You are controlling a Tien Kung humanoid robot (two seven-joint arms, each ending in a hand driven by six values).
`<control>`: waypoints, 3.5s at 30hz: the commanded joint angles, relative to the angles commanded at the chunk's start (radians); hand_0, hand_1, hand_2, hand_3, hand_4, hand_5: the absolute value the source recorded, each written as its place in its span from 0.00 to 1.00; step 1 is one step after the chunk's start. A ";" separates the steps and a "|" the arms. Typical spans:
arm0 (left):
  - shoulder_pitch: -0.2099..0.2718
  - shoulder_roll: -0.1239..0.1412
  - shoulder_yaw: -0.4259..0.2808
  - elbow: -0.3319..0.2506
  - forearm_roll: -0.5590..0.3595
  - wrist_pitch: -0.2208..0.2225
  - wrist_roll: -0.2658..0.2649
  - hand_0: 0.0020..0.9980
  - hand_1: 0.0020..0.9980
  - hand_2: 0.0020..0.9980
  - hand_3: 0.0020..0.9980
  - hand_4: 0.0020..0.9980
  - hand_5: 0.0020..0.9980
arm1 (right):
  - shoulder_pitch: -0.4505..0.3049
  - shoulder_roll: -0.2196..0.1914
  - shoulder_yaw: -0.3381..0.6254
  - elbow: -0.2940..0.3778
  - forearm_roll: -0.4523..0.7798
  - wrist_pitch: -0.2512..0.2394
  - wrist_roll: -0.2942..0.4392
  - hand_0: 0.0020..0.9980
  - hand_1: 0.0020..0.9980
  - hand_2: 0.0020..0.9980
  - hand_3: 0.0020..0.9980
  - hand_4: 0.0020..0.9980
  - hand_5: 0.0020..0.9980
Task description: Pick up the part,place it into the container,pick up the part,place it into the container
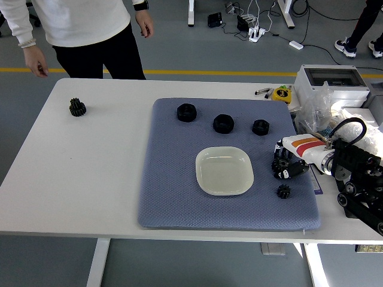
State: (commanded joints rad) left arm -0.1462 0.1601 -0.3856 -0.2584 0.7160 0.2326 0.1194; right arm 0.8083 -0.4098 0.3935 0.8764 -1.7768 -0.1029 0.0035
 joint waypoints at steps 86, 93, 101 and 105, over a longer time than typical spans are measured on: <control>0.001 0.010 0.017 0.004 -0.033 0.013 -0.008 0.64 0.62 0.61 0.55 0.60 0.51 | -0.100 -0.169 0.247 0.519 -0.209 0.130 -0.044 0.50 0.59 0.68 0.76 1.00 0.46; 0.002 0.006 0.010 0.004 -0.020 0.009 -0.005 0.64 0.62 0.61 0.55 0.59 0.51 | -0.145 -0.183 0.237 0.526 -0.220 0.137 -0.041 0.34 0.51 0.61 0.65 1.00 0.42; 0.003 0.005 0.011 0.005 -0.026 0.010 -0.006 0.64 0.62 0.61 0.55 0.59 0.51 | -0.212 -0.195 0.241 0.546 -0.234 0.140 -0.035 0.33 0.51 0.59 0.63 1.00 0.41; 0.004 0.006 0.010 0.005 -0.023 0.009 -0.006 0.64 0.62 0.61 0.55 0.59 0.51 | -0.237 -0.201 0.244 0.552 -0.234 0.135 -0.031 0.32 0.49 0.57 0.59 1.00 0.39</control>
State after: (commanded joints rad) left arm -0.1422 0.1658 -0.3754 -0.2533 0.6928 0.2417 0.1137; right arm 0.5712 -0.6109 0.6373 1.4284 -2.0105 0.0319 -0.0279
